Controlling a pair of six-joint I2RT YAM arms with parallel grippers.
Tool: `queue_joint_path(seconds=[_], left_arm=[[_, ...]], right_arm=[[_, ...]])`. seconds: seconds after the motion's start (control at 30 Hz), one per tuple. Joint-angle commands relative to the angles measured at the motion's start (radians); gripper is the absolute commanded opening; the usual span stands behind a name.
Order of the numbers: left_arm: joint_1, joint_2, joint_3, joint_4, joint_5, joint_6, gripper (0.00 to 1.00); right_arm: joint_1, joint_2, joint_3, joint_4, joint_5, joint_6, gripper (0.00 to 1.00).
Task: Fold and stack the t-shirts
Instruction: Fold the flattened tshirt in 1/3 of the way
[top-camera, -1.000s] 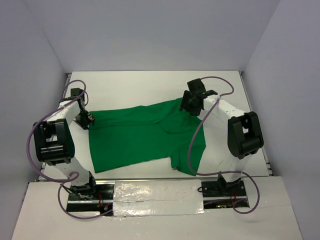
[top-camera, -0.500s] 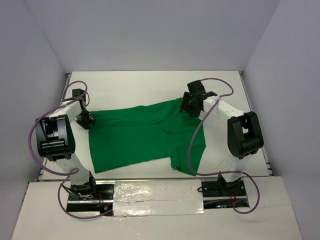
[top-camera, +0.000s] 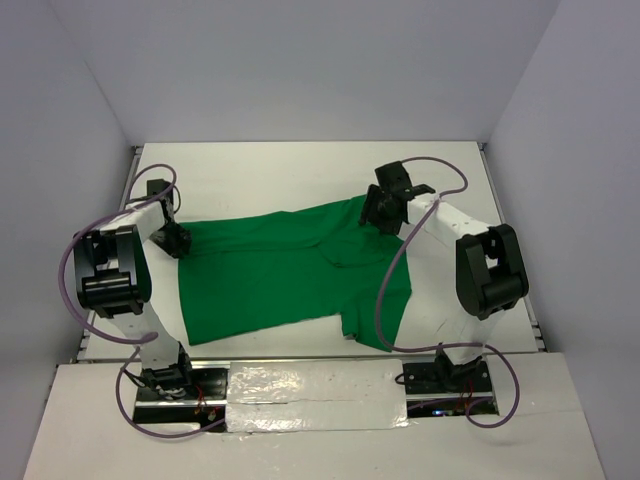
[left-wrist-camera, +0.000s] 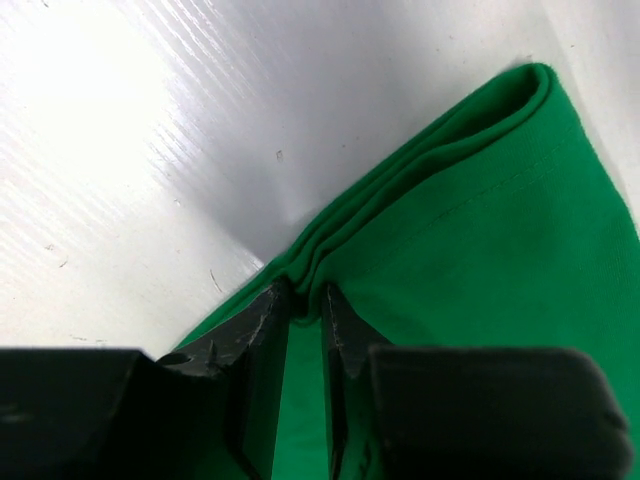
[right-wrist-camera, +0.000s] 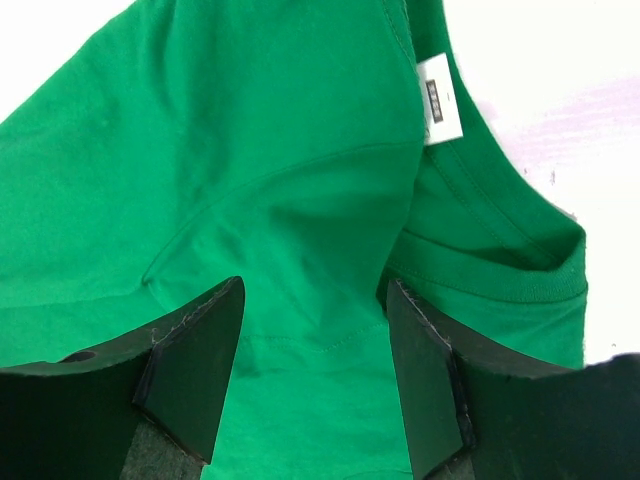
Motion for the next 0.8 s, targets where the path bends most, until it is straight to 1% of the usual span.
queue_joint_path(seconds=[0.0, 0.1, 0.13, 0.23, 0.27, 0.33, 0.4, 0.47, 0.53, 0.67, 0.77], left_arm=[[0.000, -0.049, 0.012, -0.026, -0.034, -0.012, 0.31], [-0.002, -0.084, 0.010, -0.033, -0.033, -0.005, 0.31], [0.000, -0.087, 0.018, -0.040, -0.028, 0.001, 0.32], [0.000, -0.092, 0.030, -0.047, -0.011, 0.015, 0.42], [0.000, -0.093, 0.029, -0.043, -0.008, 0.018, 0.43], [0.000, -0.092, 0.029, -0.035, -0.002, 0.020, 0.41], [0.000, -0.080, 0.032, -0.034, -0.002, 0.017, 0.35], [0.000, -0.075, 0.030, -0.035, -0.004, 0.017, 0.35], [0.000, -0.074, 0.024, -0.032, -0.007, 0.017, 0.40], [-0.002, -0.058, 0.007, -0.011, -0.008, 0.018, 0.43], [0.000, -0.028, 0.015, -0.017, -0.011, 0.012, 0.48]], right_arm=[[-0.002, -0.058, -0.023, 0.021, 0.008, 0.002, 0.66], [-0.002, -0.055, -0.041, 0.026, 0.007, 0.005, 0.66], [-0.003, -0.055, -0.046, 0.029, 0.005, 0.005, 0.66], [-0.002, -0.057, -0.053, 0.032, 0.003, 0.009, 0.66], [-0.002, -0.058, -0.054, 0.034, 0.003, 0.009, 0.66], [0.001, -0.058, -0.054, 0.032, 0.005, 0.009, 0.66], [0.000, -0.060, -0.050, 0.029, 0.008, 0.006, 0.66], [0.000, -0.063, -0.052, 0.028, 0.011, 0.003, 0.66], [0.000, -0.066, -0.057, 0.028, 0.013, 0.002, 0.66], [0.000, -0.062, -0.058, 0.029, 0.008, 0.003, 0.66], [0.000, -0.060, -0.057, 0.031, -0.001, 0.003, 0.66]])
